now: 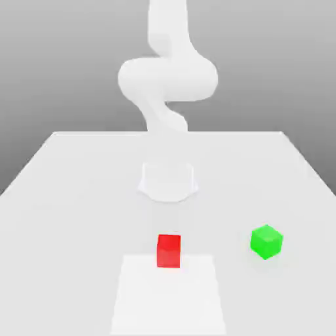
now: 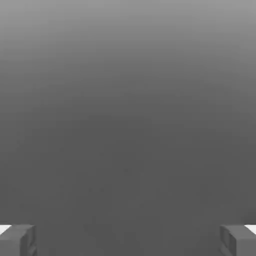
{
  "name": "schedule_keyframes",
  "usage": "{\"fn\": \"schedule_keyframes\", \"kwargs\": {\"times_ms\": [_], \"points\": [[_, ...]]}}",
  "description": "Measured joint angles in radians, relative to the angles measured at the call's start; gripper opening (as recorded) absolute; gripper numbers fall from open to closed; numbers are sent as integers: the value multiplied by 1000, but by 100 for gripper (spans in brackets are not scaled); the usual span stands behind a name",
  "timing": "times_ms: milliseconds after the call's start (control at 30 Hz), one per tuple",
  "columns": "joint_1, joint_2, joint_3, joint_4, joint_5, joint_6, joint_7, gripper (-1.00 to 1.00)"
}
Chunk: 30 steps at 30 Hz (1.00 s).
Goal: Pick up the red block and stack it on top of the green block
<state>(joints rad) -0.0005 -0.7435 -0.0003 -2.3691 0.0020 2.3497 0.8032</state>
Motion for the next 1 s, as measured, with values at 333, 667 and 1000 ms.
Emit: {"fn": "schedule_keyframes", "kwargs": {"times_ms": [333, 667, 1000], "points": [[-2, 278, 5, -331, 7, 238, 18, 0], [-4, 719, 12, -593, 1, 595, 44, 0], [2, 898, 3, -574, -10, 748, 53, -100]]}}
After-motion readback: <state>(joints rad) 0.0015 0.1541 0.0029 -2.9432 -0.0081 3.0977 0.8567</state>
